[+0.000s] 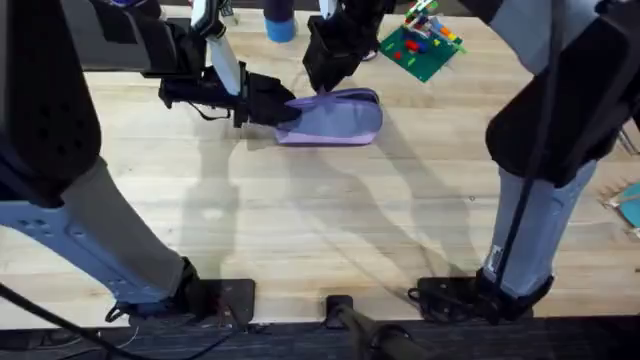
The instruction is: Unzip the bag, pick up the pens from the table one at a time and place them inside, then zip the bag closed.
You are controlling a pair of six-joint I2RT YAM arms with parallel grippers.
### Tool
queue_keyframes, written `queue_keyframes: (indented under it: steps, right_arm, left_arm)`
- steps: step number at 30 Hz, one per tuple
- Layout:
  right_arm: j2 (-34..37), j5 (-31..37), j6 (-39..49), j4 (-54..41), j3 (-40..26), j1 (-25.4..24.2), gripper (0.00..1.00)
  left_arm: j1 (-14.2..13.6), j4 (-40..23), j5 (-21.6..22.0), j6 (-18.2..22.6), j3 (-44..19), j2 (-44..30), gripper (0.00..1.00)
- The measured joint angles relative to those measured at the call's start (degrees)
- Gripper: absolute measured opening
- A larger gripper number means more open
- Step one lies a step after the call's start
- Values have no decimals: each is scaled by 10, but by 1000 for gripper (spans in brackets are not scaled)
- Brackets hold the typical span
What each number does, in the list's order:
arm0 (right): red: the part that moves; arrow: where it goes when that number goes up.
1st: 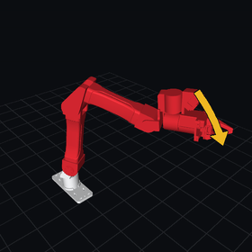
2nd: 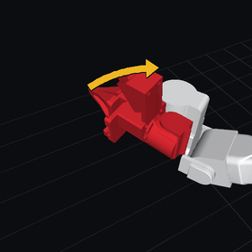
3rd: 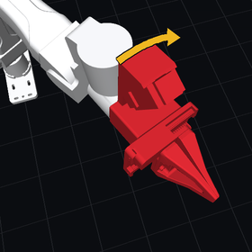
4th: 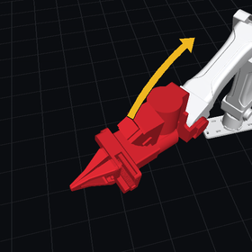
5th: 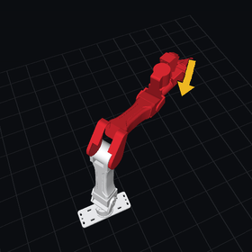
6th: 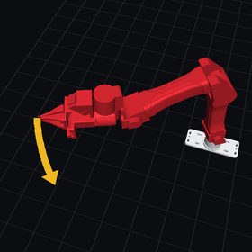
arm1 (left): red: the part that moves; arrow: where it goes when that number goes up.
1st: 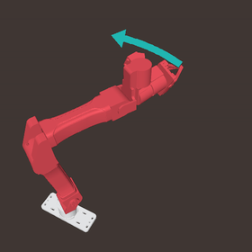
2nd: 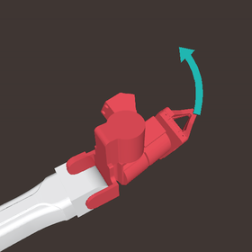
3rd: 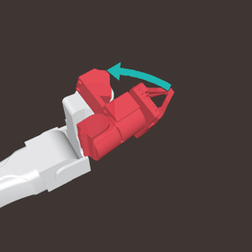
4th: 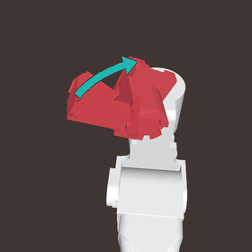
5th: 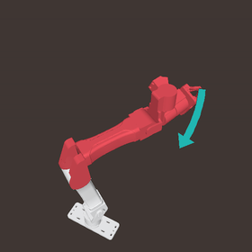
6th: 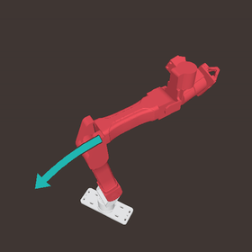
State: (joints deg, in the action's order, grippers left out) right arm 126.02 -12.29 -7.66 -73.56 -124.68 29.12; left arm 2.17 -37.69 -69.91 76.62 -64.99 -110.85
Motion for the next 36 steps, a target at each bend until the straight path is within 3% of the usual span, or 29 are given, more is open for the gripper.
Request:
queue_keyframes:
  steps: [19, 36]
  right_arm:
    - [0, 88, 0, -46, -6, 1, 34]
    - [0, 112, 0, -79, -7, -63, 36]
  left_arm:
    - [-2, 0, 0, 0, 0, 0, 43]
    - [-2, 2, -2, 0, 0, 0, 42]
